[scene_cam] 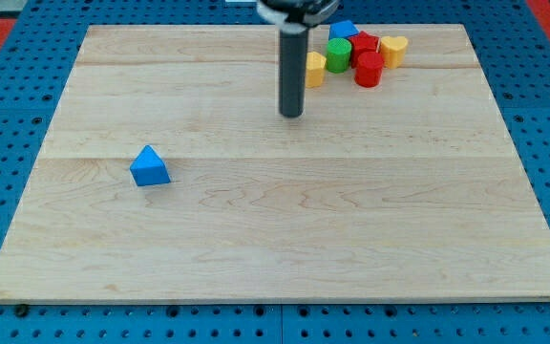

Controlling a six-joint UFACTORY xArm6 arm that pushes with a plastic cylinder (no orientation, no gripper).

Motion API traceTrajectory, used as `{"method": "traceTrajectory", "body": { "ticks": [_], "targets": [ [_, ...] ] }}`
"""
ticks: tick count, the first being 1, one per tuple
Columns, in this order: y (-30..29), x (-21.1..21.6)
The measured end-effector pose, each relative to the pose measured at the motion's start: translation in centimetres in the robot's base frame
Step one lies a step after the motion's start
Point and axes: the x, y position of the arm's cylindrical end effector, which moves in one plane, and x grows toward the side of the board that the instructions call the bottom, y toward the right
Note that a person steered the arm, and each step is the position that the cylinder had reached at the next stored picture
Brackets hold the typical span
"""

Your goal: Keep the blue triangle to the left of the red circle

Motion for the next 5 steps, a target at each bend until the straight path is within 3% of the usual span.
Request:
{"method": "traceTrajectory", "body": {
  "ticks": [3, 5],
  "targets": [
    [-15.0, 13.5],
    [-25.4, 17.6]
  ]
}}
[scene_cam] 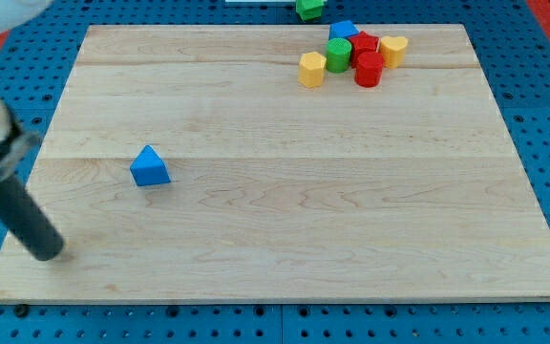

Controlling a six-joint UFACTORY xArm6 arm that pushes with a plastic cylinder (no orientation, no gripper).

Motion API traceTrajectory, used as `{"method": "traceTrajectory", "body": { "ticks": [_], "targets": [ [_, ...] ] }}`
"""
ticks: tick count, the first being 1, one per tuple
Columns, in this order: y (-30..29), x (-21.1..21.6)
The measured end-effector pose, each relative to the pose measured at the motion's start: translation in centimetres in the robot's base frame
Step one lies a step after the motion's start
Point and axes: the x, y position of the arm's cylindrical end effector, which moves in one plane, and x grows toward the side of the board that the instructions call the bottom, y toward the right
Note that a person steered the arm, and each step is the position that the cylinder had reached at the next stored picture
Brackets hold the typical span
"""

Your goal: Keep the blue triangle to the left of the red circle

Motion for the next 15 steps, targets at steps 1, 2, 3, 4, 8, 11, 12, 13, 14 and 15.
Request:
{"method": "traceTrajectory", "body": {
  "ticks": [1, 2, 3, 4, 8, 11, 12, 13, 14, 15],
  "targets": [
    [-2.3, -2.5],
    [1.2, -6.2],
    [8.5, -8.9],
    [13.8, -11.2],
    [24.8, -19.1],
    [23.8, -16.7],
    [24.0, -17.5],
    [24.2, -18.6],
    [24.3, -19.8],
    [26.3, -22.5]
  ]
}}
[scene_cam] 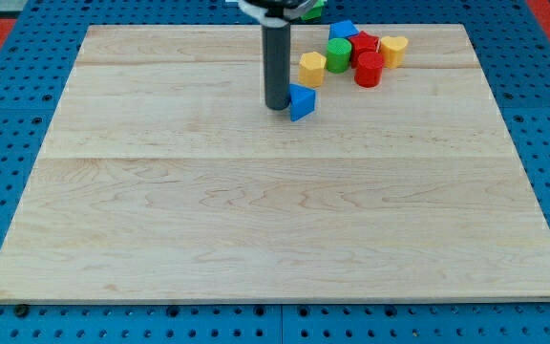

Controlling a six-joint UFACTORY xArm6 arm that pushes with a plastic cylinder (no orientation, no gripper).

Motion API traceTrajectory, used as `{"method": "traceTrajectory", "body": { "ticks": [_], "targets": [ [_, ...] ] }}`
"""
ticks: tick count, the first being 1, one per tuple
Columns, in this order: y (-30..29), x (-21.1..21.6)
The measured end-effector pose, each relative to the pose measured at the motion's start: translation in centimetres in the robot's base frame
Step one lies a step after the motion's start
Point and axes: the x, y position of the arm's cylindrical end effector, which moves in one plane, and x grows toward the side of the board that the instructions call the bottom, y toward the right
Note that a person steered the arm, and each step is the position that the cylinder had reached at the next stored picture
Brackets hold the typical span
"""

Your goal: Keep the blue triangle to the left of the red circle

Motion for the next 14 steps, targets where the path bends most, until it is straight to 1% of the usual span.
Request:
{"method": "traceTrajectory", "body": {
  "ticks": [1, 2, 4, 5, 6, 7, 8, 9, 10, 11, 12, 13, 14],
  "targets": [
    [2.6, -1.3],
    [4.6, -1.3],
    [6.1, -2.5],
    [4.9, 0.6],
    [3.6, 4.7],
    [6.0, 6.4],
    [11.6, 3.5],
    [11.6, 0.8],
    [12.7, 5.4],
    [7.6, 5.5],
    [7.1, 2.8],
    [8.2, 0.6],
    [8.2, -0.8]
  ]
}}
